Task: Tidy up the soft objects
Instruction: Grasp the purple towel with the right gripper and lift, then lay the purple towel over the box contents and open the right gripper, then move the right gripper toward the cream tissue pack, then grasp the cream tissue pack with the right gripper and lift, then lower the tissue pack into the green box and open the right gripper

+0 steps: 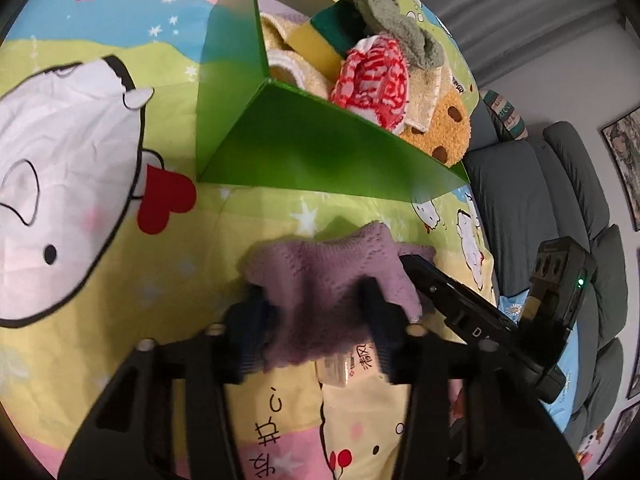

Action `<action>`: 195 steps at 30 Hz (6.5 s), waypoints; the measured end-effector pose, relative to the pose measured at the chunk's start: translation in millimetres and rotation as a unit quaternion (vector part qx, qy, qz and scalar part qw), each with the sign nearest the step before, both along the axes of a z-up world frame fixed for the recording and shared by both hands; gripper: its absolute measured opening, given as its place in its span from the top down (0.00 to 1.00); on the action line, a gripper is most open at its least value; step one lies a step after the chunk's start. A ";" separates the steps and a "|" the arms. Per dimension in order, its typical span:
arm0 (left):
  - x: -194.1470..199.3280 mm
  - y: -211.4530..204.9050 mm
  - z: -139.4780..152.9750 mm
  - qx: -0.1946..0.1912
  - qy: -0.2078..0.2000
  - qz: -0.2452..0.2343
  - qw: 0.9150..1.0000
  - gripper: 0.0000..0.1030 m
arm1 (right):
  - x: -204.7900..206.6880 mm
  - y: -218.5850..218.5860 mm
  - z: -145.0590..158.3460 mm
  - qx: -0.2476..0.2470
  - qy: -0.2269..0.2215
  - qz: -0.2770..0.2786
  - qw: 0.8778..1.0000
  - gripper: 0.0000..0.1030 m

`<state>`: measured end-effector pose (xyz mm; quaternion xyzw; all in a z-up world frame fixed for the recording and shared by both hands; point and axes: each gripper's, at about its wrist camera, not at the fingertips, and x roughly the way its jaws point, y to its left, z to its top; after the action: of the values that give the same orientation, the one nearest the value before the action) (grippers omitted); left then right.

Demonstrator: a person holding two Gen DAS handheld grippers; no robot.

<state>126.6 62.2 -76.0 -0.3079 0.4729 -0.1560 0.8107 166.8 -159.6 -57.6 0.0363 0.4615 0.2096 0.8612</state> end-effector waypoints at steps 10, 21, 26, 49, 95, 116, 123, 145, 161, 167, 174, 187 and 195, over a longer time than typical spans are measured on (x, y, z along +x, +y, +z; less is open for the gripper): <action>-16.8 12.5 17.6 -0.036 -0.040 0.016 0.998 0.80 | -20.4 1.5 27.6 0.037 -0.047 0.033 0.998 0.95; -43.6 22.4 61.0 -0.043 -0.108 0.019 0.993 0.80 | -46.0 5.6 85.5 0.076 -0.112 0.046 0.990 0.96; -42.7 23.5 90.4 -0.032 -0.137 0.028 0.990 0.80 | -44.5 12.2 112.3 0.092 -0.140 0.062 0.984 0.95; 123.9 -1.9 124.0 0.089 -0.113 0.040 0.989 0.79 | 104.4 49.2 115.0 0.070 -0.136 0.036 0.988 0.95; -17.7 -12.2 109.7 0.202 -0.092 0.050 0.974 0.01 | -33.0 -9.5 145.3 -0.018 -0.187 0.006 0.982 0.21; -58.2 -15.6 62.2 0.174 -0.045 0.064 0.982 0.01 | -61.3 -27.1 89.3 -0.033 -0.119 0.023 0.992 0.20; -56.7 -22.7 51.0 0.182 -0.035 0.052 0.981 0.01 | -61.7 -24.9 59.2 -0.016 -0.081 0.047 0.995 0.20; -20.8 -59.5 19.9 0.176 -0.027 -0.002 0.984 0.20 | -58.2 23.0 -2.5 0.009 -0.035 0.142 0.989 0.26; -22.5 -70.6 17.1 0.177 -0.035 -0.033 0.983 0.35 | -67.3 30.8 1.2 0.001 -0.060 0.162 0.985 0.56; -30.5 -72.8 27.0 0.177 -0.046 -0.029 0.983 0.35 | -74.4 27.3 10.5 0.011 -0.065 0.159 0.985 0.56; -36.4 -72.7 52.1 0.180 -0.077 -0.022 0.980 0.35 | -79.2 23.5 33.6 0.023 -0.093 0.154 0.983 0.56; -9.3 -73.7 94.7 0.192 -0.123 -0.021 0.973 0.36 | -55.1 21.2 73.5 0.031 -0.141 0.140 0.980 0.56; 32.6 -75.4 117.3 0.196 -0.151 -0.017 0.969 0.36 | -14.2 21.9 95.3 0.038 -0.170 0.123 0.977 0.56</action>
<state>159.2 -13.2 41.3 -0.1078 0.3717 -0.1186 0.9144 152.7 -137.7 37.8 -0.0240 0.3011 0.3344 0.8927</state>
